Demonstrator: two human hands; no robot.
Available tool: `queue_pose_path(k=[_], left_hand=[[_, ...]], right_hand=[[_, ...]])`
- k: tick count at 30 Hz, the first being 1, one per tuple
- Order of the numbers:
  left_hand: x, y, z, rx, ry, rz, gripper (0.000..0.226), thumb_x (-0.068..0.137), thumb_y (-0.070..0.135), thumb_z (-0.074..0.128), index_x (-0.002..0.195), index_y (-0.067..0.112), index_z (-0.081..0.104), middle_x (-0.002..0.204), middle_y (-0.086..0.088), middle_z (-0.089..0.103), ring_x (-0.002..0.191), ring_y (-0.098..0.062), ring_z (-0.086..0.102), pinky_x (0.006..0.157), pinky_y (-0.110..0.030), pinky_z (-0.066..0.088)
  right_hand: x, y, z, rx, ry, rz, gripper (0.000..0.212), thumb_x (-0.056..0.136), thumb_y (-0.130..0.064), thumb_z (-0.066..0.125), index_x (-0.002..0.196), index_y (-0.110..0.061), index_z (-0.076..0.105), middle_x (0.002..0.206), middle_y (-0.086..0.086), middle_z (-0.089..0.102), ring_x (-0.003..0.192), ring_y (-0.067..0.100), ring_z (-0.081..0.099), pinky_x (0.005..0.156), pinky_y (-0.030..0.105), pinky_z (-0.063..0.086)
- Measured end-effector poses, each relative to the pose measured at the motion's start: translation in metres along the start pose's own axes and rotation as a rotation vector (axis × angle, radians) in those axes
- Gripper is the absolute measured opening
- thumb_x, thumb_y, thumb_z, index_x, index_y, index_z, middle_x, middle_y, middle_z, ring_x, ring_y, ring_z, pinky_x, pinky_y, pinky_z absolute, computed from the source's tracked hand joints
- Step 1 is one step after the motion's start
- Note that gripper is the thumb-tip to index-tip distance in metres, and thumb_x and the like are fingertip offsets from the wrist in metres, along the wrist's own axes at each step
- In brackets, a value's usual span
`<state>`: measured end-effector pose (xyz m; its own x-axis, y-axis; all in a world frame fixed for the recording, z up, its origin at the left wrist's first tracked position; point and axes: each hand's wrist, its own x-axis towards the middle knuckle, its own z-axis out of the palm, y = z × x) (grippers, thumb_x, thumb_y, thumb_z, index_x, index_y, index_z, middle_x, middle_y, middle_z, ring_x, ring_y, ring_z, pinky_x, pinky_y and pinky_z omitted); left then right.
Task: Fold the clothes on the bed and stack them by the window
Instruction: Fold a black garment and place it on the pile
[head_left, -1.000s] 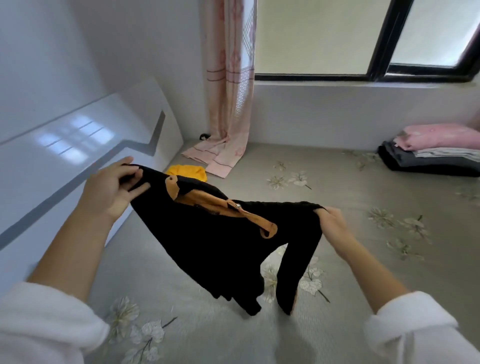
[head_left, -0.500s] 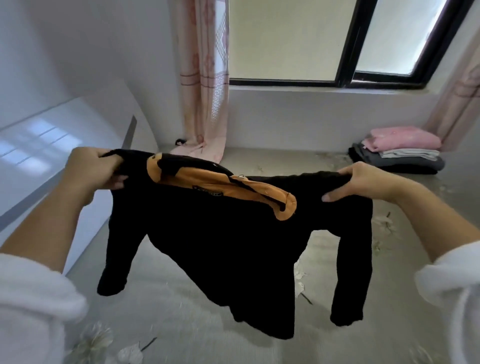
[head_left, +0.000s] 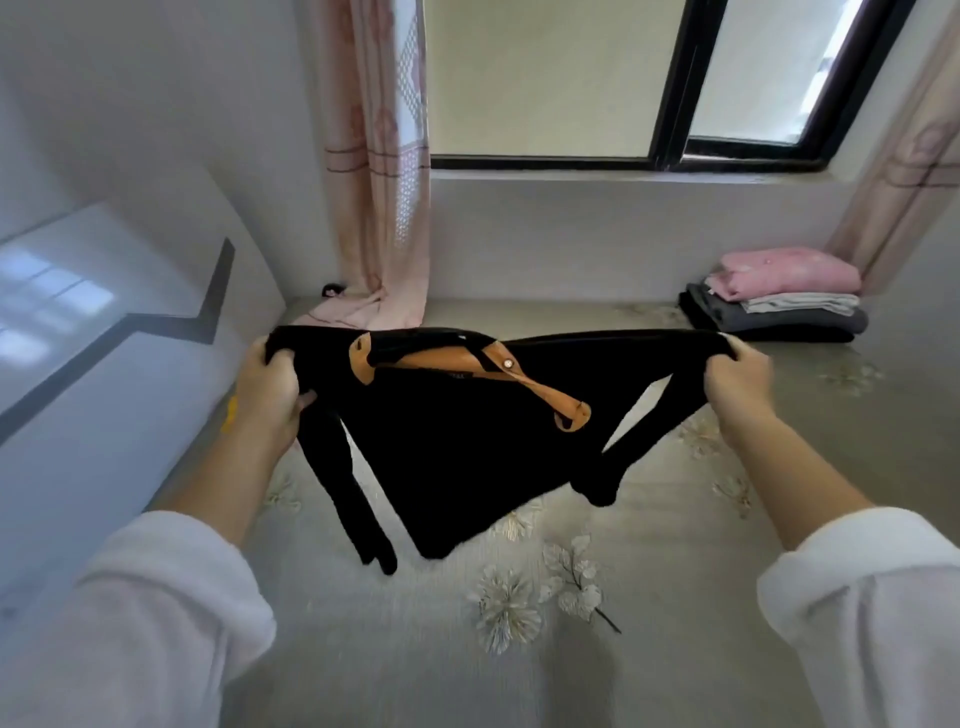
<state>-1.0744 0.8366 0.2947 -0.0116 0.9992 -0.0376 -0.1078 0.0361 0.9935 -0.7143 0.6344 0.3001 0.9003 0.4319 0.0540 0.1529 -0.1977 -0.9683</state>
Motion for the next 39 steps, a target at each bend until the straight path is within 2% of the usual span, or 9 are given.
queue_pose_path(k=[4,8,13,17,20,24,27,33,39], left_hand=[[-0.024,-0.012,-0.017,0.213,0.096,0.270,0.028,0.088,0.009,0.043,0.089,0.035,0.054,0.090,0.012,0.059,0.083,-0.005,0.055,0.067,-0.015,0.046],[-0.059,-0.074,-0.055,0.360,0.069,0.296,0.028,0.095,0.006,0.046,0.095,0.033,0.054,0.094,0.011,0.057,0.084,0.003,0.055,0.074,-0.012,0.044],[-0.098,-0.193,-0.092,0.565,-0.013,0.000,0.019,0.096,-0.001,0.044,0.105,0.012,0.055,0.102,-0.011,0.059,0.079,-0.017,0.054,0.067,-0.030,0.040],[-0.126,-0.300,-0.105,0.680,-0.012,-0.410,0.023,0.098,0.004,0.040,0.114,0.017,0.051,0.122,-0.011,0.055,0.091,-0.026,0.055,0.077,-0.040,0.044],[-0.148,-0.366,-0.113,0.669,-0.029,-0.674,0.039,0.098,0.007,0.044,0.134,0.021,0.041,0.145,-0.009,0.038,0.112,-0.024,0.047,0.095,-0.042,0.044],[-0.181,-0.422,-0.123,0.320,0.176,-0.791,0.080,0.093,0.006,0.056,0.148,0.037,0.006,0.147,-0.014,0.035,0.129,-0.032,0.043,0.104,-0.047,0.039],[-0.205,-0.440,-0.135,0.191,0.338,-0.825,0.061,0.095,0.005,0.051,0.147,0.019,0.022,0.129,-0.017,0.054,0.111,-0.027,0.057,0.092,-0.038,0.044],[-0.219,-0.450,-0.142,0.720,-0.218,-0.511,0.052,0.088,-0.011,0.046,0.130,0.019,0.051,0.117,-0.008,0.061,0.106,-0.023,0.058,0.092,-0.037,0.046],[-0.196,-0.452,-0.119,1.191,-0.369,-0.317,0.051,0.082,0.037,0.070,0.130,0.033,0.053,0.122,-0.010,0.034,0.116,-0.025,0.027,0.101,-0.038,0.034]], right_hand=[[-0.009,0.021,-0.027,-0.285,0.105,-0.268,0.046,0.083,0.002,0.042,0.121,-0.010,0.065,0.145,0.006,0.045,0.133,0.019,0.040,0.101,0.014,0.022],[-0.035,0.074,-0.048,-0.412,-0.039,-0.313,0.048,0.080,0.013,0.044,0.117,-0.008,0.068,0.147,0.006,0.043,0.137,0.020,0.033,0.104,0.014,0.019],[-0.071,0.180,-0.043,-0.611,-0.222,-0.155,0.046,0.081,0.011,0.051,0.114,-0.014,0.070,0.150,-0.002,0.039,0.132,0.022,0.041,0.095,0.028,0.038],[-0.099,0.291,-0.024,-0.741,-0.419,0.108,0.040,0.089,0.006,0.050,0.123,-0.010,0.064,0.154,0.002,0.031,0.097,0.024,0.063,0.069,0.025,0.047],[-0.124,0.367,-0.012,-0.845,-0.550,0.294,0.038,0.095,-0.002,0.049,0.131,-0.010,0.056,0.156,0.008,0.024,0.114,0.029,0.057,0.092,0.036,0.046],[-0.172,0.421,-0.008,-0.780,-0.311,0.383,0.055,0.094,-0.016,0.058,0.144,-0.010,0.037,0.153,0.010,0.021,0.124,0.035,0.045,0.099,0.043,0.040],[-0.217,0.438,-0.011,-0.704,-0.094,0.485,0.045,0.089,-0.006,0.061,0.130,-0.003,0.043,0.130,0.018,0.042,0.103,0.036,0.053,0.087,0.042,0.042],[-0.264,0.449,0.022,-0.578,-0.494,0.452,0.032,0.089,0.000,0.056,0.121,-0.006,0.056,0.112,0.006,0.051,0.104,0.023,0.053,0.087,0.026,0.037],[-0.240,0.434,0.062,-0.509,-0.672,0.354,0.032,0.082,-0.032,0.073,0.110,-0.022,0.061,0.121,0.001,0.043,0.117,0.016,0.038,0.102,0.034,0.037]])
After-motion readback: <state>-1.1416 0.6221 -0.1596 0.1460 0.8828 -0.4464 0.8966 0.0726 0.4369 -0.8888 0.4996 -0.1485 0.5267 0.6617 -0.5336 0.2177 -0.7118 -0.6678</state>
